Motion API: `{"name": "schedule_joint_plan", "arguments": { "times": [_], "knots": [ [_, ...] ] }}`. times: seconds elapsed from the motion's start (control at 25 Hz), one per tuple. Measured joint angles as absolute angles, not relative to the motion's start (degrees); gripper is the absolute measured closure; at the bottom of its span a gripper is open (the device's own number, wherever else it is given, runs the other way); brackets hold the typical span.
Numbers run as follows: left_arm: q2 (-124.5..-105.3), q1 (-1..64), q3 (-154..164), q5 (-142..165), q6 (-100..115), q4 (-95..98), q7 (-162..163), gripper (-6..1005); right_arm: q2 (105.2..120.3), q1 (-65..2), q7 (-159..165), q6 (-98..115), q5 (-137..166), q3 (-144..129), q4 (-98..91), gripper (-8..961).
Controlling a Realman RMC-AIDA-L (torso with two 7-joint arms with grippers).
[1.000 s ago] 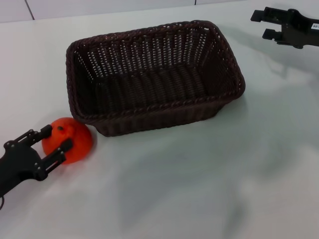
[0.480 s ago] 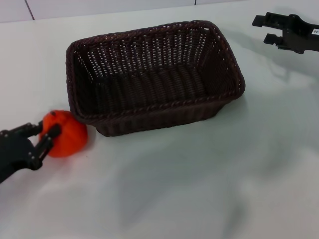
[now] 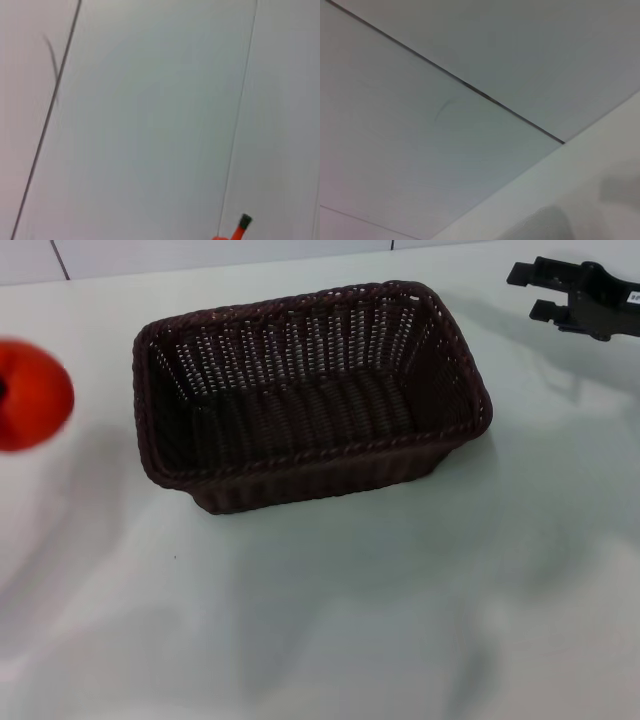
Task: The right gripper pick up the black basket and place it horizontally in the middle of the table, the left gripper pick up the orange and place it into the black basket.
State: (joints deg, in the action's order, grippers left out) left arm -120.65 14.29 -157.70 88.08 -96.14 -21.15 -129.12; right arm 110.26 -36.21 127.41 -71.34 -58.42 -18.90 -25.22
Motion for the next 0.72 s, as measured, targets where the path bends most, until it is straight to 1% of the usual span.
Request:
{"name": "schedule_joint_plan", "arguments": {
  "times": [0.2,0.28,0.32,0.4,0.48,0.6,0.72],
  "knots": [
    [-122.01,21.8,-154.2,89.0,-94.9,-20.9,-124.6,874,110.44,-36.4,126.4,-71.3,-59.7,-19.2,-25.1,118],
    [-122.11,22.9,-152.6,89.0,-94.0,-20.9,-123.5,882,110.53,-36.4,125.8,-71.4,-59.9,-19.1,-25.1,118],
    [-122.63,25.3,-149.0,89.1,-90.8,-21.0,-120.5,887,110.57,-36.4,125.7,-71.4,-59.9,-19.0,-25.1,118],
    [-123.42,26.7,-147.0,89.1,-87.9,-21.5,-118.4,895,110.74,-36.4,125.2,-71.4,-59.9,-18.9,-25.1,118],
    [-123.82,27.5,-145.2,89.1,-85.8,-21.8,-117.5,869,110.91,-36.4,124.7,-71.2,-60.1,-18.9,-25.1,118],
    [-123.85,27.7,-144.7,88.4,-85.3,-21.7,-117.7,831,111.16,-36.1,123.5,-71.0,-60.8,-18.8,-25.1,118],
    [-123.88,27.1,-145.1,86.7,-86.1,-21.8,-118.1,716,111.53,-35.8,121.7,-70.5,-62.7,-18.6,-25.1,118]
  ]
}}
